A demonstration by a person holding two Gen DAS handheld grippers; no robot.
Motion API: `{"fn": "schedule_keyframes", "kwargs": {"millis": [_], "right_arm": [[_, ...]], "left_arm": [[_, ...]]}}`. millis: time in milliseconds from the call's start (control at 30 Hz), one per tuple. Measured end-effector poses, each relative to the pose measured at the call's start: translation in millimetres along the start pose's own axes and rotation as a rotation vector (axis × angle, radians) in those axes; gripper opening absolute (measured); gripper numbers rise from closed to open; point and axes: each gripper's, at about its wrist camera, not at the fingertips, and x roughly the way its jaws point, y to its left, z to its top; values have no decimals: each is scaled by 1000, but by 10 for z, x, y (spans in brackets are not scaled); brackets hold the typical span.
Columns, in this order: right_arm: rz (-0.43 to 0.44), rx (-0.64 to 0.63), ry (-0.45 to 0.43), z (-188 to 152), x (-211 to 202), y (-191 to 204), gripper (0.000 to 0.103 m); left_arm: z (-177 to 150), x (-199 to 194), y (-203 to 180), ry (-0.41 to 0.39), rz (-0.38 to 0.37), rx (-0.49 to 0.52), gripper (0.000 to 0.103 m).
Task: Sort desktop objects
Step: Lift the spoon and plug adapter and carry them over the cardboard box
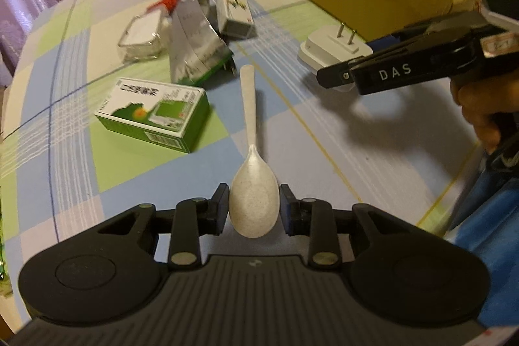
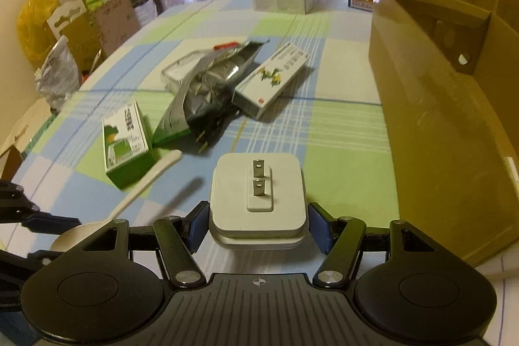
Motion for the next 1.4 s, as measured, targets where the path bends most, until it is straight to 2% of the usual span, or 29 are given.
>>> {"fn": "schedule_keyframes", "kwargs": {"millis": [300,600,933,1200,1400], "right_arm": [[-10,46,-98,131,-436,-33,61],[-51,91,-176,-14,-1138,-144,61],[-157,96,-205,-205,-1728,-463,61],[-213,126,-208,-267,-1942,-772,61],[-221,153,-214,-321,-2017,-963,61]], "left_arm": [[-2,-346,-95,-102,31,-99,27],[138,-582,-434,-194,-13,-155,27],[389,-690,-913,-253,-65,-138,27],[625,-681,-1244,-276,-102,-120,27],[788,-670,-1436,-289,-125,-103,27]]}}
